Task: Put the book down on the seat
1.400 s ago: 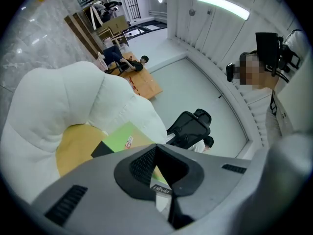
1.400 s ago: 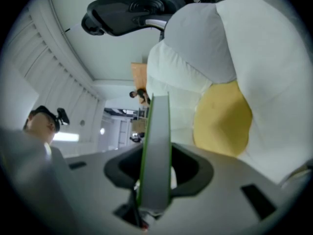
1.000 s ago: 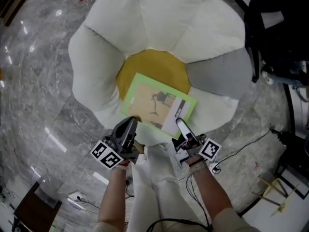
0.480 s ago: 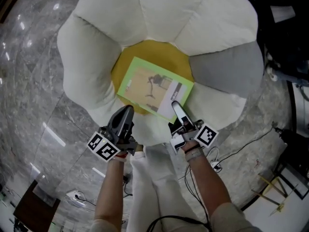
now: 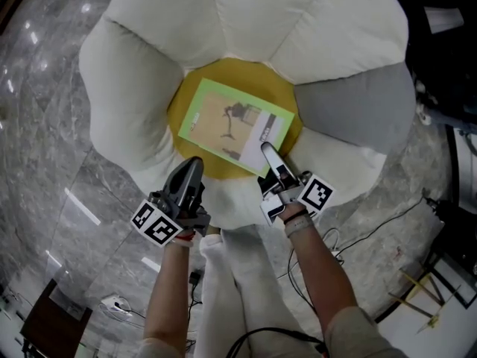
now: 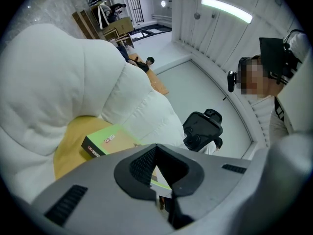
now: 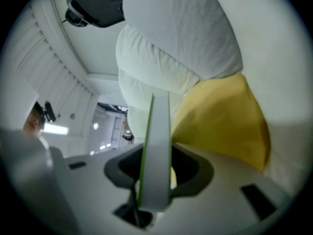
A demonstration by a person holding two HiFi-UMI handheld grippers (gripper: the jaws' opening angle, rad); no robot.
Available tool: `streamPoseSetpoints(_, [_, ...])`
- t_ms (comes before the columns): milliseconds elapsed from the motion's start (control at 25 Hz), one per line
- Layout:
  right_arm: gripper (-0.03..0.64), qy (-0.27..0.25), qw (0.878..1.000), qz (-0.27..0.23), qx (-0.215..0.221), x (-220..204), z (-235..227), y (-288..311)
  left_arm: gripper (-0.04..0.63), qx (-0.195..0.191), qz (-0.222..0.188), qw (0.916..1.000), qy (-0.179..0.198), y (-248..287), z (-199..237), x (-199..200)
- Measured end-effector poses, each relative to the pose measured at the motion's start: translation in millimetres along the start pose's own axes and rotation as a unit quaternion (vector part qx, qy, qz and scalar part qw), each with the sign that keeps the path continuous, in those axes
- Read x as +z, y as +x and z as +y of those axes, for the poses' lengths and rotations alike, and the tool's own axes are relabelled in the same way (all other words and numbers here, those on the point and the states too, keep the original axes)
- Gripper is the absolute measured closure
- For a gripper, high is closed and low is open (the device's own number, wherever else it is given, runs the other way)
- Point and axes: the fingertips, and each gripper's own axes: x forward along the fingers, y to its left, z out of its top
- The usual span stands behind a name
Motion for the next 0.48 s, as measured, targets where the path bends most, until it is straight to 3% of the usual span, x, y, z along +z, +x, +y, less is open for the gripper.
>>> streamPoseSetpoints(480, [0.46,-0.015,1.0,0.002,-0.023,13,-17,5,0.572,0.004,0.012,0.9999,0.0,-8,4,-7])
